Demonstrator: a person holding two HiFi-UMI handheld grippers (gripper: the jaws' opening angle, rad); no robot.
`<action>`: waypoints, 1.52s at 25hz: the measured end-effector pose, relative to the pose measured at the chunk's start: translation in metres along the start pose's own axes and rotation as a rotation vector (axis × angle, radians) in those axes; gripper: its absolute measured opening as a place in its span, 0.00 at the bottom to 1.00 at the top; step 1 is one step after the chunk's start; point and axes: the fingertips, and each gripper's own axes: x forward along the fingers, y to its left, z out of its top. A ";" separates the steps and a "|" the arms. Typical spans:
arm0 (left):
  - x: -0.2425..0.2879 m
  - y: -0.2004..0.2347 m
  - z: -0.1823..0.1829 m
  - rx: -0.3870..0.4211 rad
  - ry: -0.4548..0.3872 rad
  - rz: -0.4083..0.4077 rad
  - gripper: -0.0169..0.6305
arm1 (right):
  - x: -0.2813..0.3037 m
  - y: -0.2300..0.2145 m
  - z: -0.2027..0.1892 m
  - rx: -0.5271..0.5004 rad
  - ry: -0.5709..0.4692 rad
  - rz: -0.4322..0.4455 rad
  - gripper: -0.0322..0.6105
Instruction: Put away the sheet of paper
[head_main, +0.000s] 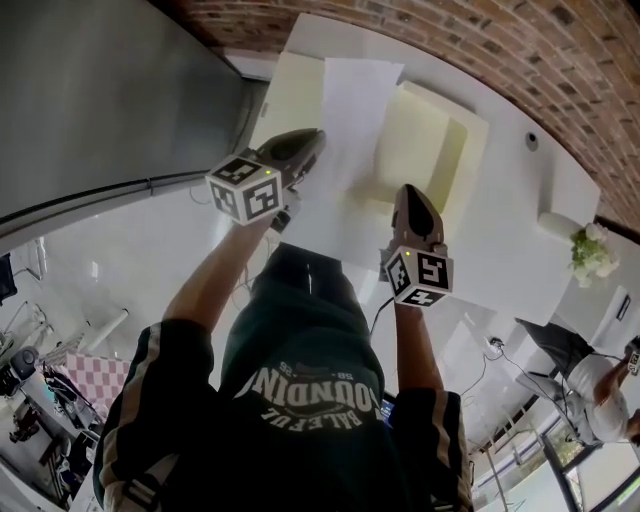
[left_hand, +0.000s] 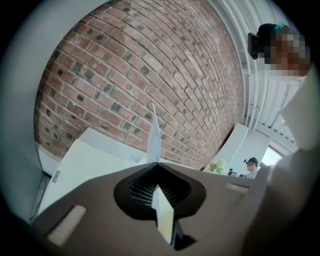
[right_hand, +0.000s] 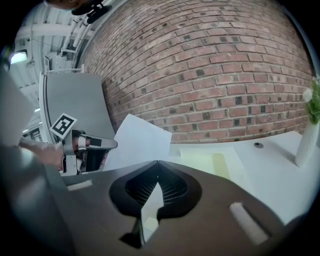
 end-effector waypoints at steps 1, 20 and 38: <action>0.001 0.005 -0.004 -0.007 0.010 0.006 0.04 | 0.001 0.000 -0.001 0.003 0.003 -0.003 0.05; 0.030 0.070 -0.046 0.026 0.201 0.025 0.04 | 0.031 -0.017 -0.020 0.056 0.026 -0.027 0.05; 0.060 0.084 -0.077 0.103 0.376 -0.069 0.04 | 0.023 -0.031 -0.048 0.082 0.066 -0.067 0.05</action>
